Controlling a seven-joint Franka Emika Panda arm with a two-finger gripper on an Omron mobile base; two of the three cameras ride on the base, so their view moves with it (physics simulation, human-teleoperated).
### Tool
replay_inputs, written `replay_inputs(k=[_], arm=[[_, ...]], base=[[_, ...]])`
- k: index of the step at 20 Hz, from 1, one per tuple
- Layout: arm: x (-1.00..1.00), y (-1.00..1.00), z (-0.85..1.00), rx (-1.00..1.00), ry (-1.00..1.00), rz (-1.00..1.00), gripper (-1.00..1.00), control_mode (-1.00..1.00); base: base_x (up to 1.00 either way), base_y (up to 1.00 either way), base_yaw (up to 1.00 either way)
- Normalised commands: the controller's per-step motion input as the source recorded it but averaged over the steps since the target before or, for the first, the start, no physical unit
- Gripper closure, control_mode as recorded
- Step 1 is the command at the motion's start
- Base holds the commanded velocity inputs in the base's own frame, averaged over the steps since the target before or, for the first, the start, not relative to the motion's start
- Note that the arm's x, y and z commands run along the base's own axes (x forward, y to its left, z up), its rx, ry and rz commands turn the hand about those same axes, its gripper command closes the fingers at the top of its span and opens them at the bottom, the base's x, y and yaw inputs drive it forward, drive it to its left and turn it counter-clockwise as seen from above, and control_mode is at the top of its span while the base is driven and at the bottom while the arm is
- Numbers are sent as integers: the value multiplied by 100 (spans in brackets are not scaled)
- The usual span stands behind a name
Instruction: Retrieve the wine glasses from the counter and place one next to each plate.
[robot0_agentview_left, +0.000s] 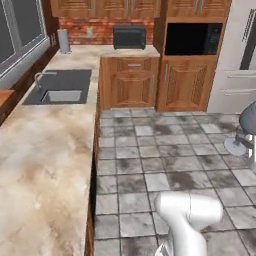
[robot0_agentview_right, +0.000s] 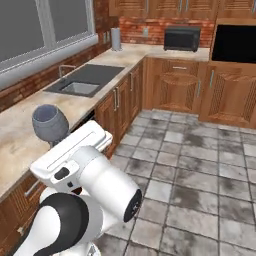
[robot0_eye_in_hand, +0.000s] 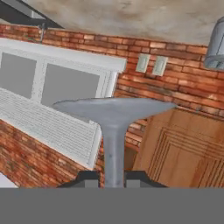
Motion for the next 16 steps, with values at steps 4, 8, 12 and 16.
replay_inputs(k=[4,8,12,16], arm=[[0,0,0,0,0,0,100,100],[0,0,0,0,0,0,100,100],[0,0,0,0,0,0,100,100],[0,0,0,0,0,0,100,100]], base=[[0,5,-100],[-89,43,-77],[-100,46,-70],[-100,39,-70]])
